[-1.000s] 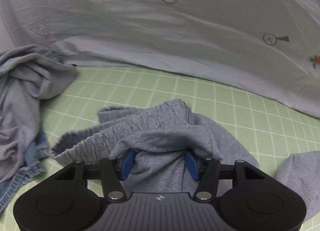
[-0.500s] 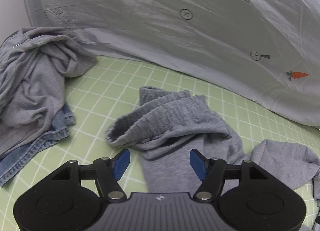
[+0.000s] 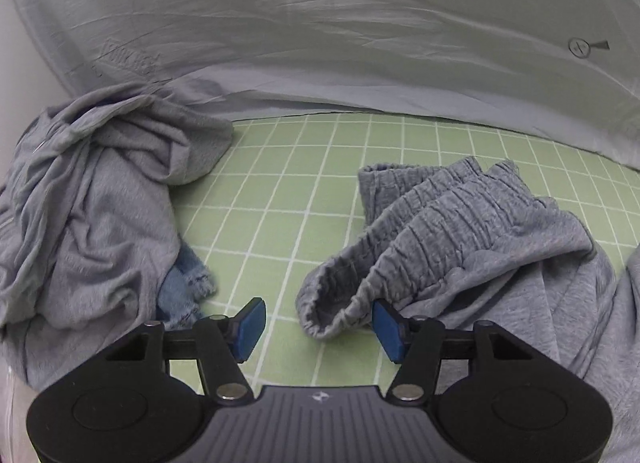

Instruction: Fold clothes

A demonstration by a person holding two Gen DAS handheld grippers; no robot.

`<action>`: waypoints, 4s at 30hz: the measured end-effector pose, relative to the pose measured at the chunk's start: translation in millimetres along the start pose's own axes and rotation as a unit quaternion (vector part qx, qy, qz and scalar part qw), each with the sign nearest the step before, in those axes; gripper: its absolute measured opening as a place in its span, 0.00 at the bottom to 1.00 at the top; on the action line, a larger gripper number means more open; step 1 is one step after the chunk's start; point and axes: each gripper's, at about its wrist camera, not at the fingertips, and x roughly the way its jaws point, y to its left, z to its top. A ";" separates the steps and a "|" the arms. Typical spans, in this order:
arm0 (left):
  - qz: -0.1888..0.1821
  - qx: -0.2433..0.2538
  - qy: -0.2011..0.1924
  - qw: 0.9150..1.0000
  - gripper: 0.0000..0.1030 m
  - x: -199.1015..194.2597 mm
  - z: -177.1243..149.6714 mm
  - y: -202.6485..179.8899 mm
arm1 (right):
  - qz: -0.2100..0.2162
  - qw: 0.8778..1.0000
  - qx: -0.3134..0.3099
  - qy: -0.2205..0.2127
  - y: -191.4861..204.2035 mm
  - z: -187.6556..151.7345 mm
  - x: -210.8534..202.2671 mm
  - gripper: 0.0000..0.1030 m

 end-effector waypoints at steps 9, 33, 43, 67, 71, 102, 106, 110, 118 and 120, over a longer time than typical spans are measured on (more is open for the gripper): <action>-0.030 -0.015 0.003 0.999 0.08 -40.3 -13.1 11.3 | 0.016 0.999 0.015 -0.029 -7.2 -5.9 -26.7 0.83; 0.075 -0.222 0.011 0.972 0.36 -193.4 -176.6 182.9 | 0.118 0.992 0.021 -0.050 3.4 -111.5 -128.8 0.82; -0.025 -0.172 0.000 0.985 0.61 -181.1 -167.2 138.5 | 0.134 0.990 0.024 -0.044 -1.1 -145.6 -144.4 1.00; -0.071 -0.197 0.136 0.968 0.64 -139.4 -190.7 -68.5 | 0.179 0.979 0.093 0.019 -130.2 -71.2 -9.4 0.81; -0.062 -0.188 0.141 0.970 0.64 -128.1 -186.7 -83.9 | 0.198 0.976 0.086 0.036 -126.9 -72.4 1.4 0.50; 0.008 -0.130 -0.060 0.990 0.14 -119.2 11.7 -85.4 | 0.267 0.956 0.042 -0.117 -102.1 81.6 -32.9 0.25; 0.001 -0.152 -0.039 0.988 0.35 -83.3 48.8 -99.6 | 0.229 0.962 0.031 -0.148 -70.5 125.8 -6.0 0.58; -0.037 -0.144 -0.017 0.989 0.50 -82.5 18.3 -115.7 | 0.188 0.972 0.022 -0.136 -68.8 107.5 15.4 0.72; -0.049 -0.136 0.105 0.984 0.52 -74.0 -63.3 -140.9 | 0.199 0.979 -0.006 -0.041 -58.0 57.9 59.6 0.72; -0.050 -0.148 0.118 0.981 0.53 -73.7 -72.4 -139.9 | 0.198 0.978 -0.044 -0.043 -46.0 54.4 61.4 0.72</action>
